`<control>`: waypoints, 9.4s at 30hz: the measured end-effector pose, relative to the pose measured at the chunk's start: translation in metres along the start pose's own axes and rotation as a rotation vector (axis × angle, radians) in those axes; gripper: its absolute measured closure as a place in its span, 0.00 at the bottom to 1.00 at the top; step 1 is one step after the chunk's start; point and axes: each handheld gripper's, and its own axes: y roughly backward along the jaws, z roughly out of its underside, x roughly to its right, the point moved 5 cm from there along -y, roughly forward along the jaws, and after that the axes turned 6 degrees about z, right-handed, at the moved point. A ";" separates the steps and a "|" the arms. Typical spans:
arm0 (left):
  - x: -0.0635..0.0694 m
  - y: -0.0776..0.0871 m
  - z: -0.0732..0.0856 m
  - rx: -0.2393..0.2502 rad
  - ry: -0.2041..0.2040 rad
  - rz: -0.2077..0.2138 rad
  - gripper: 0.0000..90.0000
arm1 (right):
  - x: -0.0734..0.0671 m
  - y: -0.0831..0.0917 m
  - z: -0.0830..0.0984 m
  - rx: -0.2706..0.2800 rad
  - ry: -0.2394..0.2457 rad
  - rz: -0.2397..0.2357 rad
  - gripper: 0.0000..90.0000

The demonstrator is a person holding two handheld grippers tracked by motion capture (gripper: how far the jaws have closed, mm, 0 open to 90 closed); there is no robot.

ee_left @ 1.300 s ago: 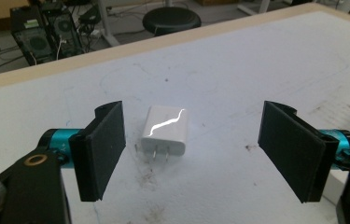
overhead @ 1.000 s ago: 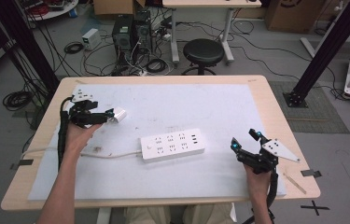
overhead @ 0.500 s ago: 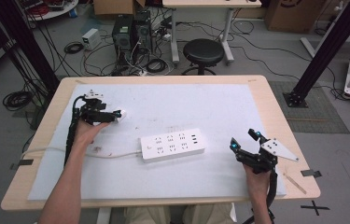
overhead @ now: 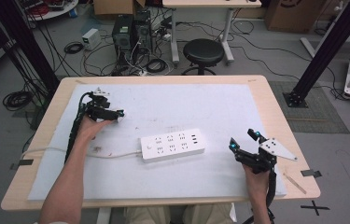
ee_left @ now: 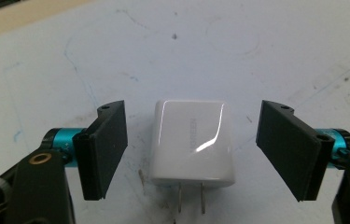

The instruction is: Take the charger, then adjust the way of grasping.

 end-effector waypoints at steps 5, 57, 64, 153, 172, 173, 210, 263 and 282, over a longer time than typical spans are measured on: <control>-0.002 -0.003 0.001 0.000 0.009 0.028 0.28 | 0.000 0.000 0.000 0.000 0.002 0.000 0.21; 0.001 -0.021 0.015 -0.097 -0.055 0.019 0.47 | -0.002 -0.001 0.001 -0.012 0.008 0.011 0.21; 0.001 -0.021 0.015 -0.097 -0.050 0.020 0.47 | -0.002 -0.001 0.000 -0.003 0.025 0.013 0.21; 0.258 0.086 -0.008 0.416 -0.796 -0.145 0.47 | -0.043 -0.007 -0.060 -0.037 -0.089 -0.343 0.21; 0.291 0.080 -0.010 0.518 -0.970 -0.178 0.47 | -0.079 -0.011 -0.095 -0.169 -0.137 -0.741 0.26; 0.292 0.080 -0.010 0.520 -0.982 -0.182 0.47 | -0.081 -0.012 -0.096 -0.169 -0.139 -0.762 0.26; 0.322 0.067 -0.015 0.591 -1.014 -0.179 0.47 | -0.132 -0.032 -0.085 -0.257 -0.202 -0.912 0.26; 0.329 0.064 -0.016 0.596 -1.032 -0.188 0.47 | -0.136 -0.033 -0.079 -0.242 -0.195 -0.933 0.64; 0.329 0.065 -0.016 0.599 -1.025 -0.172 0.47 | -0.136 -0.031 -0.079 -0.247 -0.201 -0.941 0.70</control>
